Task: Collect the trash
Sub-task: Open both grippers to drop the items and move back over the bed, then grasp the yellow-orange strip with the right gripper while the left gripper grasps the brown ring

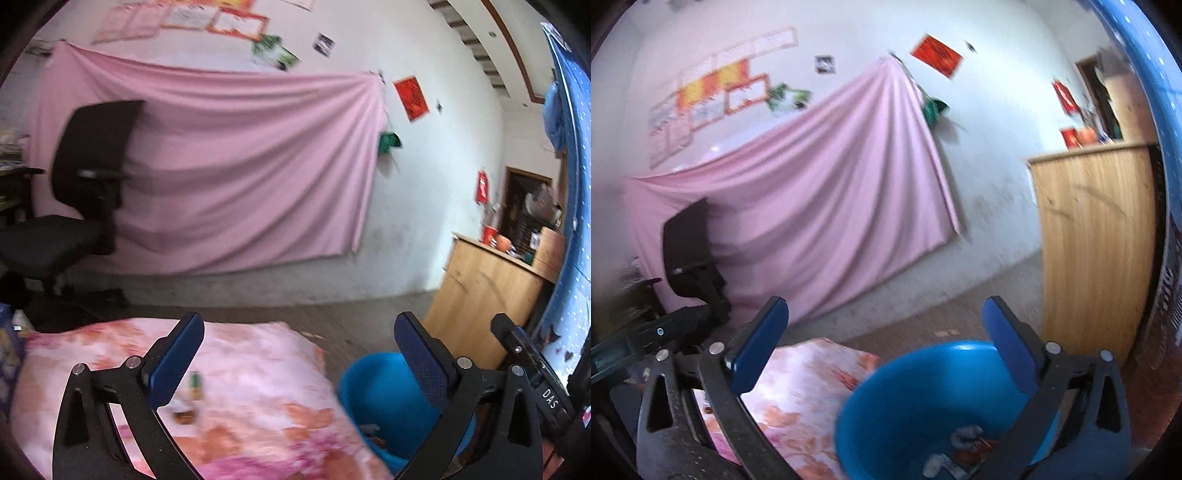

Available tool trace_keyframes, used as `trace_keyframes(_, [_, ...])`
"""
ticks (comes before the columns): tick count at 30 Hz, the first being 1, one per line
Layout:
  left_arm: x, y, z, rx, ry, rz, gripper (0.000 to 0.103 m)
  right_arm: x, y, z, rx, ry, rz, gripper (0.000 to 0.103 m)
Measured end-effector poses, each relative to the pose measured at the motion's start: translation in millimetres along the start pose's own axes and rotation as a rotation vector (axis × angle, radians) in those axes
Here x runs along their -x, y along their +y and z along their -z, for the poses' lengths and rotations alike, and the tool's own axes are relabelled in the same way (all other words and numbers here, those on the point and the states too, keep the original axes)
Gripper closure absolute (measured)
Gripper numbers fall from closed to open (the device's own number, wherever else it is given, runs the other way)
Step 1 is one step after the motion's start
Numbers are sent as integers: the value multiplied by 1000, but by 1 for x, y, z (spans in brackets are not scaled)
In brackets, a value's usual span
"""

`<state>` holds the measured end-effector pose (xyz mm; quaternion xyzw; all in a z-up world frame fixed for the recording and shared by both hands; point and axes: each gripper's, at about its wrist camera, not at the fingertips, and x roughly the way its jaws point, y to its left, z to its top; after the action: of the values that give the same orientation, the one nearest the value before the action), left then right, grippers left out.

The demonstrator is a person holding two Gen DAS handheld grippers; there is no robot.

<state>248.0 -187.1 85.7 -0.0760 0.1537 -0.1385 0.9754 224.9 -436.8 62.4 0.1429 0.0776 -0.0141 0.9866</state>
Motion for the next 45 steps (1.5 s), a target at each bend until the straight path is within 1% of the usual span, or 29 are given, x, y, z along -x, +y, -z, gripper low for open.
trace_keyframes(4, [33,31,5,10,-46,-76,2,10,30,1,51,-57,-72,0])
trace_keyframes(7, [52,52,11,0,-57,-130,2,15,50,3,78,-83,-125,0])
trace_keyframes(11, [76,78,22,5,-32,-175,2,16,82,7,133,-82,-186,0])
trace_keyframes(14, [90,96,32,17,-2,-213,2,11,99,13,163,-52,-217,0])
trace_keyframes(17, [96,111,41,35,43,-250,2,4,114,21,196,8,-239,0])
trace_keyframes(20, [94,121,50,44,95,-293,2,-5,124,28,222,90,-277,0])
trace_keyframes(22, [90,127,56,49,139,-309,2,-14,131,36,243,168,-304,0])
trace_keyframes(23, [87,129,58,52,162,-313,2,-15,132,39,253,191,-313,0])
trace_keyframes(28, [66,139,66,68,296,-315,3,-35,150,63,336,379,-355,0])
trace_keyframes(29, [62,139,68,65,322,-319,3,-37,152,67,345,402,-364,0])
trace_keyframes(33, [46,141,74,60,409,-301,4,-48,162,84,382,552,-450,0])
trace_keyframes(34, [42,142,75,61,430,-295,4,-50,165,89,395,593,-469,3])
trace_keyframes(35, [39,143,76,62,450,-292,7,-53,166,91,403,615,-479,8])
trace_keyframes(36, [36,143,78,63,469,-283,9,-54,167,95,413,639,-493,11])
trace_keyframes(37, [33,143,78,66,485,-273,14,-54,169,100,418,671,-522,16])
trace_keyframes(38, [30,145,79,70,502,-268,19,-54,170,102,418,685,-538,18])
trace_keyframes(39, [28,147,80,70,520,-269,21,-55,172,105,420,704,-555,21])
trace_keyframes(41, [24,149,82,72,547,-262,28,-55,174,108,425,728,-581,32])
trace_keyframes(43, [22,150,84,75,562,-256,31,-54,175,111,429,752,-614,37])
trace_keyframes(45, [18,152,85,74,582,-255,34,-53,180,117,449,786,-654,38])
